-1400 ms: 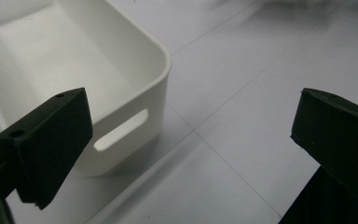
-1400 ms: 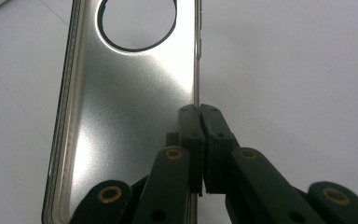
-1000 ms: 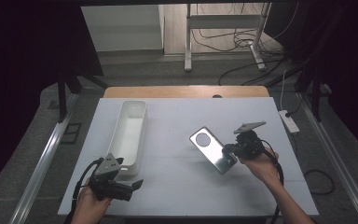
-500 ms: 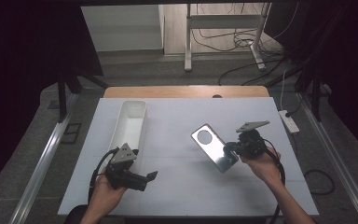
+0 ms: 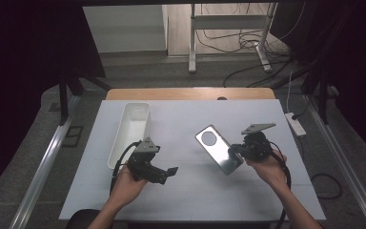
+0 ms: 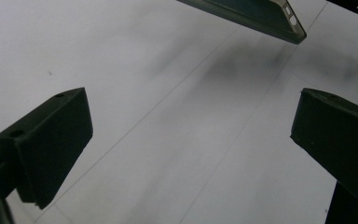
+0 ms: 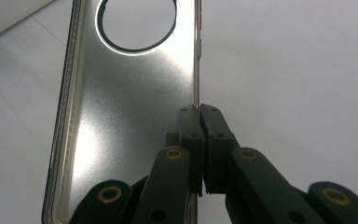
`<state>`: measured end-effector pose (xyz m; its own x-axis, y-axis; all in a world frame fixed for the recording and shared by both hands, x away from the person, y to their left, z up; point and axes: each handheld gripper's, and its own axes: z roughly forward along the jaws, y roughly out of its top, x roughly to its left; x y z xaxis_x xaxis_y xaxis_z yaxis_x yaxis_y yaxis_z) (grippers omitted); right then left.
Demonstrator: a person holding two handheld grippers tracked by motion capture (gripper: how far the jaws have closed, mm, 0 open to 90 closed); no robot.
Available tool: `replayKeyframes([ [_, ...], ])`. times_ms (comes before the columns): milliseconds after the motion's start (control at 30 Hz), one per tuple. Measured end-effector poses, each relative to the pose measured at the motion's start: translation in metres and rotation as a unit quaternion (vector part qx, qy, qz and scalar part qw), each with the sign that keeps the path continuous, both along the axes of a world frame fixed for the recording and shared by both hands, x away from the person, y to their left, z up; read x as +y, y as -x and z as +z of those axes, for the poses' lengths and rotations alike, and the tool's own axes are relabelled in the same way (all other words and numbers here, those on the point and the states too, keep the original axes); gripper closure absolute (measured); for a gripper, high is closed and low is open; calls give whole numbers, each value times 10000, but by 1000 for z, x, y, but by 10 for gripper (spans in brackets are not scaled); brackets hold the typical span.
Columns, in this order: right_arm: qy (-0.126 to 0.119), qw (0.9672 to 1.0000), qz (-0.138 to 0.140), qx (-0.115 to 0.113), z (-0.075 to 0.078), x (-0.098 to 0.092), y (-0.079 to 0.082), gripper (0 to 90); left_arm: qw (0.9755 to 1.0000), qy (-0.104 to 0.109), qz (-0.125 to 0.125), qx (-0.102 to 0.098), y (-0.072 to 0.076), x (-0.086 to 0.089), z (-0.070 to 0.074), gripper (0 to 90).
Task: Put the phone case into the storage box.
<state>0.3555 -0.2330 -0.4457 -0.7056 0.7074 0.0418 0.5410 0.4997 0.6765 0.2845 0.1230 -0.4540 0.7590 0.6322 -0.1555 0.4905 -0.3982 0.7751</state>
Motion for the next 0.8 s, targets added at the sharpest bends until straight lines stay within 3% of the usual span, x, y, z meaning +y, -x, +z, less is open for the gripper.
replayKeyframes([
  [133, -23, 10000, -10, -19, 1, 0, 0, 886, 10000, -5, 16, -27, -6, -6, 0, 0],
  [333, -47, 10000, -27, -38, 3, 3, 0, 886, 9999, 73, -21, 93, -14, -13, -3, 0],
  [800, -144, 9998, -35, -111, 7, 7, 3, 886, 9994, 139, -239, 207, -32, -29, -4, 0],
])
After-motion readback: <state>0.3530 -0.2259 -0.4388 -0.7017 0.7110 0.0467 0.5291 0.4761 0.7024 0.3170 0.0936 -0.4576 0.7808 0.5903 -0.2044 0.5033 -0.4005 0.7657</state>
